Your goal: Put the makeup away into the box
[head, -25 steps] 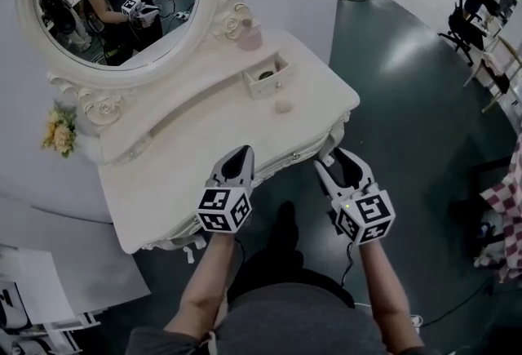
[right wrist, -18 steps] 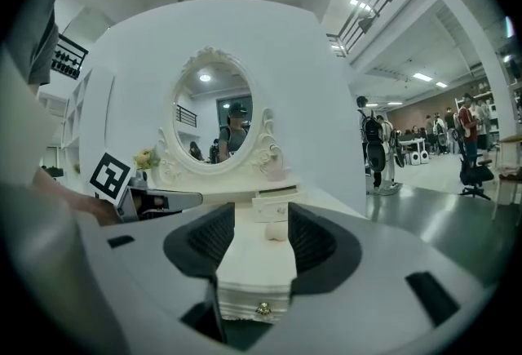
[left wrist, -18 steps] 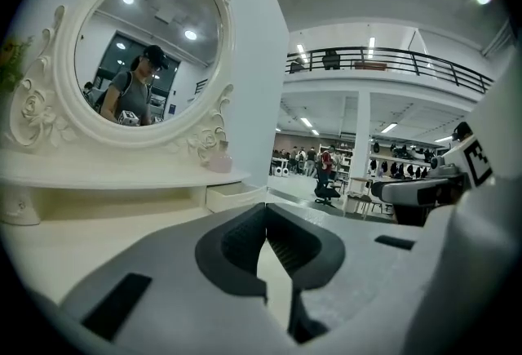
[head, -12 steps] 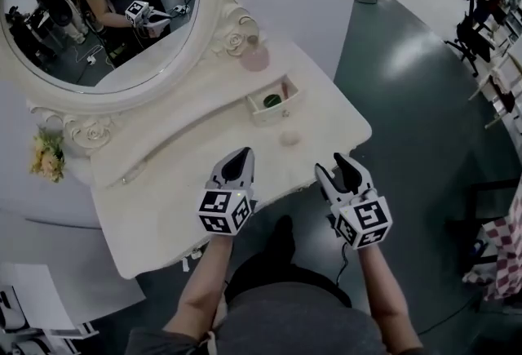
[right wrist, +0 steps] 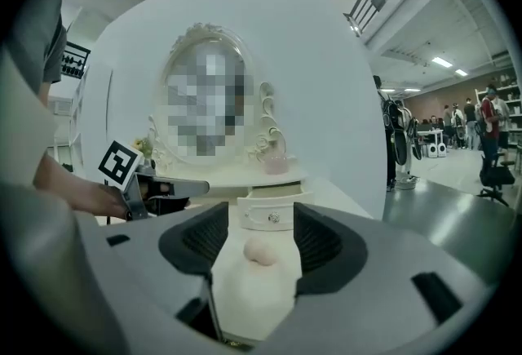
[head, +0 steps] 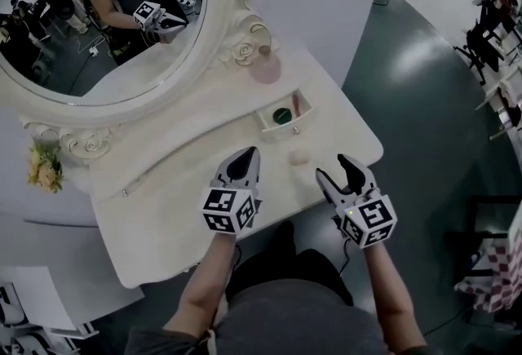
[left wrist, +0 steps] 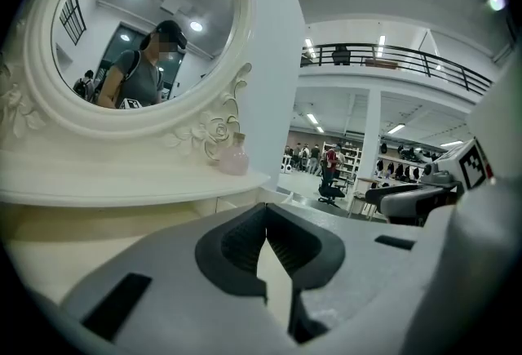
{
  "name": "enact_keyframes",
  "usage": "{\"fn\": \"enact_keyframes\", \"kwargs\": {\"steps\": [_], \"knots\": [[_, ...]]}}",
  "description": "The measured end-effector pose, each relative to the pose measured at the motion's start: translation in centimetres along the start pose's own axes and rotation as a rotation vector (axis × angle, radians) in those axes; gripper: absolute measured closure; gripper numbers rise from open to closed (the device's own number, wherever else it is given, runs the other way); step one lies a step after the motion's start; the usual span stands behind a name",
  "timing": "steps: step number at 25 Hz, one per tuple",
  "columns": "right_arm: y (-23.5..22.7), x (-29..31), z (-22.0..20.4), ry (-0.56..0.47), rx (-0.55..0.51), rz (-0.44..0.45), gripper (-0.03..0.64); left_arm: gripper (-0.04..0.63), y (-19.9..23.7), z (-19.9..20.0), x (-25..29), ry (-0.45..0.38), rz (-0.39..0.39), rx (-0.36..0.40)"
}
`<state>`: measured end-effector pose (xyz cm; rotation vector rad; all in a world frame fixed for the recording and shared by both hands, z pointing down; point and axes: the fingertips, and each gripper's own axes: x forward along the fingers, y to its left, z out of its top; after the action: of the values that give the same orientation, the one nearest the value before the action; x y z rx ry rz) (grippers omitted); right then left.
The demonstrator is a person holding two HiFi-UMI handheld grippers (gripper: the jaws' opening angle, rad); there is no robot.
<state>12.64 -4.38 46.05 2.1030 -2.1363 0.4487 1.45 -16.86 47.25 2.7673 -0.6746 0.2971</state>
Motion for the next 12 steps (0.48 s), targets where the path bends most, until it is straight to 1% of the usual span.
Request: {"fn": "enact_keyframes", "kwargs": {"steps": [6, 9, 12], "knots": [[0.6, 1.9, -0.6, 0.074, -0.097, 0.070, 0.354, 0.589, 0.6, -0.1, 0.8, 0.007, 0.015, -0.017], [1.0, 2.8, -0.9, 0.104, -0.140, 0.127, 0.350, 0.589, 1.0, -0.1, 0.9, 0.006, 0.038, -0.028], [1.3, 3.6, -1.2, 0.126, -0.157, 0.195, 0.348, 0.589, 1.1, -0.2, 0.8, 0.001, 0.064, -0.040]]}}
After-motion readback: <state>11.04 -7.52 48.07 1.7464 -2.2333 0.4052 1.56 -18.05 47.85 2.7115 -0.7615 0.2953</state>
